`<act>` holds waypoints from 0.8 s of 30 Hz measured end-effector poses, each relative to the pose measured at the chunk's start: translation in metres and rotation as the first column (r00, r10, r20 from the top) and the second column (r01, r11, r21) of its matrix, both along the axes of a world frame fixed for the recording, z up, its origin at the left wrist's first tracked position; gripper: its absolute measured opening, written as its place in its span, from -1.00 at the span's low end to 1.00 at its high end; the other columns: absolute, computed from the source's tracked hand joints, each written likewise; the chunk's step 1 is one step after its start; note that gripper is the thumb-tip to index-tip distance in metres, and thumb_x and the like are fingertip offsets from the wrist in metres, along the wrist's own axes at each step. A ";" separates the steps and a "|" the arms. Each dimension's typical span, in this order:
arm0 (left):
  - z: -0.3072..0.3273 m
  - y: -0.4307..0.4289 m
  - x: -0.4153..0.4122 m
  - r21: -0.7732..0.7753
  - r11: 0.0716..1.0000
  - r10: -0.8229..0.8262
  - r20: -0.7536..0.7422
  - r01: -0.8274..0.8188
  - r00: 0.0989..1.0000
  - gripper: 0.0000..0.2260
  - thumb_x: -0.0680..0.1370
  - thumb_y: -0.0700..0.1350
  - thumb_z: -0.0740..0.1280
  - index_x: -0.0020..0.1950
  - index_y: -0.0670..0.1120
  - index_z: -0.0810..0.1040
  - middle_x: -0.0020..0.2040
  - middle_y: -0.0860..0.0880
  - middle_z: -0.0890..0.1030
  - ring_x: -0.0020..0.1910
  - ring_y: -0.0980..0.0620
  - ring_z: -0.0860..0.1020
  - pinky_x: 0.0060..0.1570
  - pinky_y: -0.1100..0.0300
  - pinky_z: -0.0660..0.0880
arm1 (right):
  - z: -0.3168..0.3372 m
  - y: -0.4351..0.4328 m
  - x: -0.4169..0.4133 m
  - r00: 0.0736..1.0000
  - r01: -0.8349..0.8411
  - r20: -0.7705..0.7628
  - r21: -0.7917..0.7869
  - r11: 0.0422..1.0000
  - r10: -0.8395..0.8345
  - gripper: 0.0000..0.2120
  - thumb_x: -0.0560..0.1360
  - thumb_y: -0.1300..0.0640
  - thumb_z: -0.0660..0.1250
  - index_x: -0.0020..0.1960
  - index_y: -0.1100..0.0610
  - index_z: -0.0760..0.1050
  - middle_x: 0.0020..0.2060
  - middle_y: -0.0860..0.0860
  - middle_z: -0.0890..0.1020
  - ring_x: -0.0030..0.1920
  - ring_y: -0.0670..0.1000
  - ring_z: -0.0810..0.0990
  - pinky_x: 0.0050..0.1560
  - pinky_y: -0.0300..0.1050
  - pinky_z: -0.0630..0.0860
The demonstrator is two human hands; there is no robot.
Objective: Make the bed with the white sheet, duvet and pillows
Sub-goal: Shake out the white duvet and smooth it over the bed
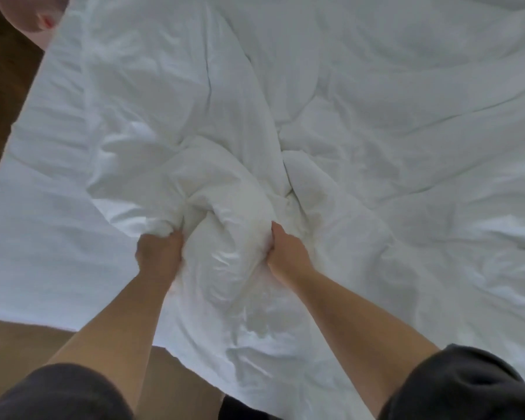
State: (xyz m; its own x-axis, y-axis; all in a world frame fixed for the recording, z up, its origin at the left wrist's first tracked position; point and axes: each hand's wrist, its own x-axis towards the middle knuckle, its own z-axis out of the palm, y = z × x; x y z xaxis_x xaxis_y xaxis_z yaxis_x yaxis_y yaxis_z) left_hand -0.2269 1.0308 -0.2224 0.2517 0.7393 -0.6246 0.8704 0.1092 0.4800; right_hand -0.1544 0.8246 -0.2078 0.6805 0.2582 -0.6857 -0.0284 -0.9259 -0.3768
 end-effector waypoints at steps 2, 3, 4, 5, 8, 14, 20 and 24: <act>0.039 0.038 0.007 0.278 0.929 -0.190 -0.210 0.245 0.959 -0.58 0.46 -0.02 0.36 0.19 -0.30 0.51 0.13 -0.33 0.58 0.13 -0.31 0.55 0.11 -0.08 0.50 | 0.016 0.021 -0.004 0.999 0.000 0.048 0.053 0.999 -0.002 -0.57 0.57 0.22 0.13 0.44 0.09 0.27 0.17 0.16 0.53 0.21 0.20 0.51 0.05 -0.05 0.39; 0.059 0.064 0.009 0.374 0.864 -0.237 -0.290 0.337 0.927 -0.61 0.49 -0.06 0.35 0.20 -0.30 0.48 0.12 -0.35 0.57 0.11 -0.34 0.55 0.08 -0.10 0.50 | 0.024 0.037 -0.007 0.997 0.001 0.073 0.090 0.996 -0.008 -0.58 0.56 0.24 0.14 0.41 0.08 0.30 0.17 0.15 0.54 0.21 0.19 0.51 0.06 -0.06 0.39; 0.081 0.091 0.010 0.455 0.789 -0.268 -0.352 0.414 0.897 -0.64 0.51 -0.09 0.33 0.21 -0.29 0.46 0.10 -0.35 0.56 0.08 -0.36 0.55 0.03 -0.13 0.50 | 0.034 0.057 -0.009 0.996 0.008 0.085 0.138 0.990 -0.020 -0.55 0.57 0.27 0.12 0.44 0.07 0.31 0.22 0.13 0.53 0.26 0.16 0.49 0.14 -0.07 0.37; 0.100 0.121 0.012 0.532 0.699 -0.280 -0.410 0.477 0.868 -0.64 0.52 -0.13 0.33 0.25 -0.28 0.42 0.10 -0.35 0.55 0.06 -0.38 0.54 0.01 -0.17 0.49 | 0.045 0.078 -0.010 0.995 0.012 0.090 0.198 0.980 -0.030 -0.51 0.58 0.30 0.08 0.48 0.07 0.28 0.31 0.10 0.49 0.33 0.12 0.44 0.25 -0.12 0.32; 0.137 0.205 0.005 0.731 0.478 -0.227 -0.434 0.488 0.872 -0.59 0.52 -0.22 0.36 0.30 -0.24 0.29 0.12 -0.37 0.46 0.07 -0.43 0.48 0.00 -0.26 0.44 | 0.076 0.139 -0.011 0.991 -0.040 0.136 0.363 0.931 -0.010 -0.42 0.54 0.39 0.07 0.52 0.05 0.26 0.39 0.06 0.43 0.41 0.05 0.36 0.39 -0.18 0.21; 0.093 0.201 -0.029 0.327 0.800 -0.354 -0.420 0.503 0.836 -0.08 0.48 0.03 0.44 0.59 -0.08 -0.15 0.56 -0.28 -0.06 0.52 -0.32 0.01 0.44 -0.21 0.06 | 0.052 0.175 -0.036 0.907 -0.395 -0.073 0.191 0.899 0.414 -0.42 0.57 0.19 0.16 0.55 -0.05 0.12 0.50 0.07 0.25 0.49 0.18 0.21 0.43 0.22 0.23; 0.007 0.101 -0.044 -0.087 0.748 -0.657 -0.235 0.658 0.716 -0.19 0.55 0.13 0.32 0.59 0.07 -0.17 0.58 -0.17 -0.19 0.55 -0.20 0.06 0.46 -0.02 0.11 | 0.005 0.124 -0.025 0.836 -0.545 0.024 -0.077 0.835 0.548 -0.43 0.64 -0.04 0.09 0.59 -0.06 -0.03 0.59 -0.01 -0.08 0.58 0.06 -0.11 0.41 0.44 -0.21; -0.008 0.059 0.000 -0.023 0.671 -0.734 -0.157 0.741 0.661 -0.24 0.56 0.13 0.30 0.58 0.14 -0.14 0.58 -0.14 -0.21 0.56 -0.17 -0.01 0.46 -0.10 0.13 | -0.008 0.086 0.012 0.871 -0.463 0.074 -0.205 0.862 0.485 -0.45 0.66 -0.06 0.02 0.59 -0.04 -0.09 0.59 -0.02 -0.15 0.58 0.07 -0.15 0.47 0.39 -0.10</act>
